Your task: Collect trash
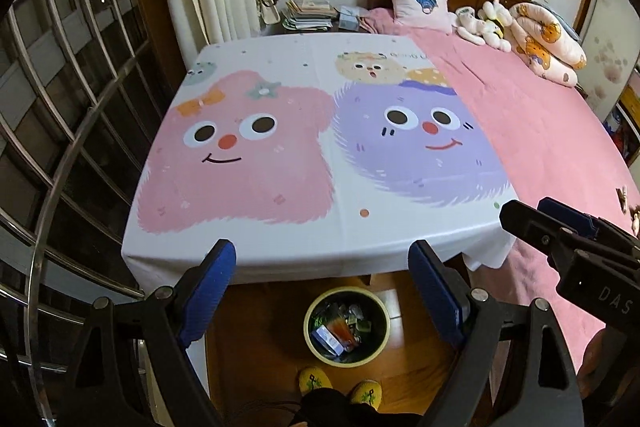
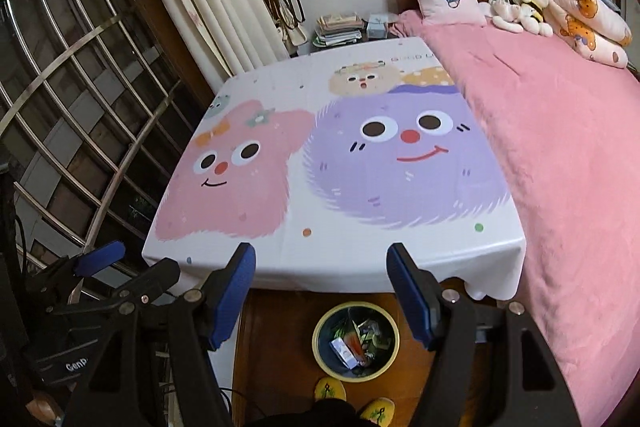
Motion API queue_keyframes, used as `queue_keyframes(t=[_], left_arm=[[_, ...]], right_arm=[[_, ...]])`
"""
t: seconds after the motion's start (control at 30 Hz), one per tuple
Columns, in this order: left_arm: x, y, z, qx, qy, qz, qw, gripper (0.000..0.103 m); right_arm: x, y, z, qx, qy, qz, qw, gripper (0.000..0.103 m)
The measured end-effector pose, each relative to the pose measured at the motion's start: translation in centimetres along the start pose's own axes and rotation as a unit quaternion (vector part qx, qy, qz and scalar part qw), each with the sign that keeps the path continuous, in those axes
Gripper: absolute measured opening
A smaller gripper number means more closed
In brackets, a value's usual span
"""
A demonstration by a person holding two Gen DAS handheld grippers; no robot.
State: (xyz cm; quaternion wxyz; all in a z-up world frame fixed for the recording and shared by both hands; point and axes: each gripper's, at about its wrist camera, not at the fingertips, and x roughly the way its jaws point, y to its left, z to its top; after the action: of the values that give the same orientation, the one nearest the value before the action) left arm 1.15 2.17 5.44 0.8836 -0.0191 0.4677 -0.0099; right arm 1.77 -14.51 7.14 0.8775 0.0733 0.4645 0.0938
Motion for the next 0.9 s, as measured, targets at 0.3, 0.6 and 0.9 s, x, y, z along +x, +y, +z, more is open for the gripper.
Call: queue_keyframes(t=[0.3, 0.6, 0.9], left_arm=[[0.29, 0.71, 0.17, -0.015, -0.011, 0.017, 0.9997, 0.087], [0.29, 0.93, 0.2, -0.023, -0.015, 0.024, 0.9993, 0.087], [0.52, 0.77, -0.28, -0.02, -0.01, 0.027, 0.9994, 0.087]], right_arm=[[0.5, 0.31, -0.13, -0.014, 0.001, -0.002, 1.0, 0.068], [0.71, 0.75, -0.22, -0.031, 0.0, 0.001, 1.0, 0.068], [0.92, 0.89, -0.6, -0.038, 0.003, 0.003, 0.999, 0.068]])
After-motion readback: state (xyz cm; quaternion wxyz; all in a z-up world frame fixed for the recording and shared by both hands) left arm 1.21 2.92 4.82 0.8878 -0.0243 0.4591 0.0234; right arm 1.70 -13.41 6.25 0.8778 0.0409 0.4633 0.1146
